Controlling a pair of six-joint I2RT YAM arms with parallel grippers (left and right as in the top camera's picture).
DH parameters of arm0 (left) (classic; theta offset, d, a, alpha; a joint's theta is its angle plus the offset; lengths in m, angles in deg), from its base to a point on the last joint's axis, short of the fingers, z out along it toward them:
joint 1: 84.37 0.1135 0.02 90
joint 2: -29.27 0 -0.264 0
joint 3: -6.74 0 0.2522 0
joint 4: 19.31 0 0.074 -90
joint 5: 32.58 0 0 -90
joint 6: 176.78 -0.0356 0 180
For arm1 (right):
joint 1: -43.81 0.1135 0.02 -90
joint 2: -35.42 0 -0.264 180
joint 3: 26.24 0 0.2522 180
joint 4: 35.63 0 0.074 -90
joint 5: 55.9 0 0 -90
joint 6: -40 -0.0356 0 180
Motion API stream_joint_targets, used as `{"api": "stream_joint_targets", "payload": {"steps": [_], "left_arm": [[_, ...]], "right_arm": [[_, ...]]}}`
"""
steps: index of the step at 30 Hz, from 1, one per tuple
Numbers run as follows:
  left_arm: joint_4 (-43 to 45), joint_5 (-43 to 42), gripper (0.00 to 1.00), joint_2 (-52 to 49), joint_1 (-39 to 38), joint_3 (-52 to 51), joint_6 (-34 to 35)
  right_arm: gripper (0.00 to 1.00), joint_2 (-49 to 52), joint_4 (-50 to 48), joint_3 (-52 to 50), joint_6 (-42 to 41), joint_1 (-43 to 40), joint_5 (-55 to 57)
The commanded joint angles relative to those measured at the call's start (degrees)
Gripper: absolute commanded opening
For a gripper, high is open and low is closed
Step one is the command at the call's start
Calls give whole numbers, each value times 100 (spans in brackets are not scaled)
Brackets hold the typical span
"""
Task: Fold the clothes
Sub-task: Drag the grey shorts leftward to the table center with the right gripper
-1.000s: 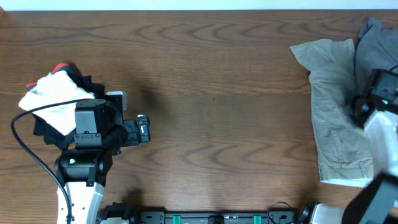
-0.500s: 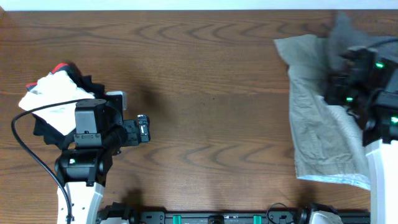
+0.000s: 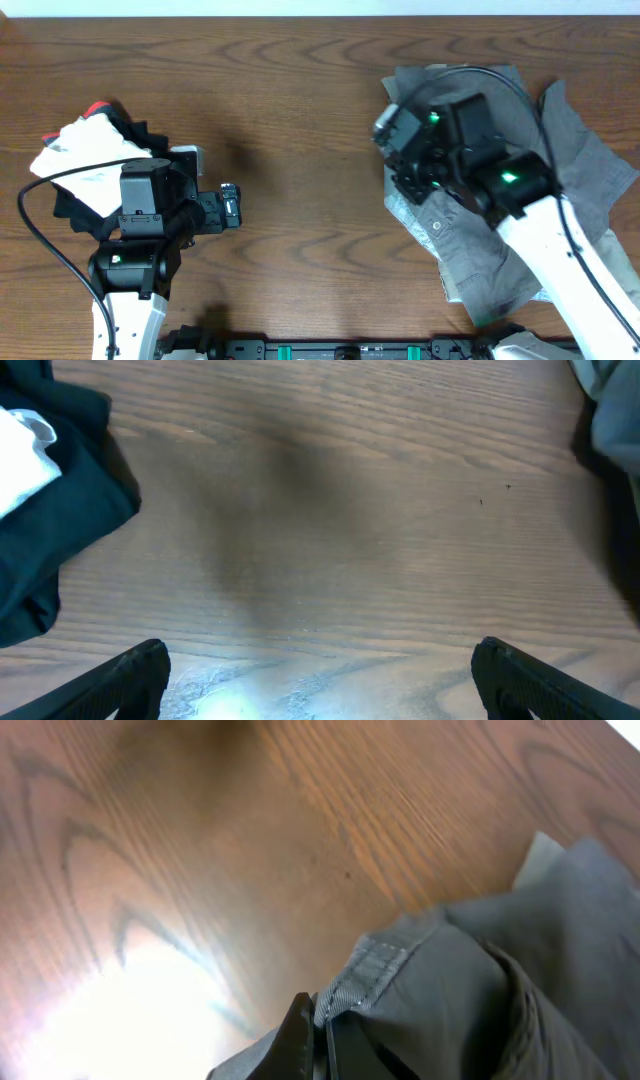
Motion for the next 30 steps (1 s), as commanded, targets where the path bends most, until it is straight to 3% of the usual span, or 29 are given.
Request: {"api": "stream_joint_targets", "payload": {"steps": [1,8,14,21,25,30], "left_arm": [[13,9,98,9,-28,144,13],[190,-264,98,2,-28,144,13],[365,-293,98,2,-28,144,15],[378,-293,98,2,-28,144,15],[391,-297,98,-26,-92,144,15],[619,-531,99,-341,-494,144,15]], "right_arm": [[1,260,-426,-4,-240,216,39],[1,616,-1325,-4,-527,682,-584],[1,654,-2509,-4,-1355,1115,-535],[43,664,-2673,-4,-1502,1189,-61],[47,592,-2103,-2,-2251,988,1996],[56,479,-1180,-2,-2719,570,2973]]}}
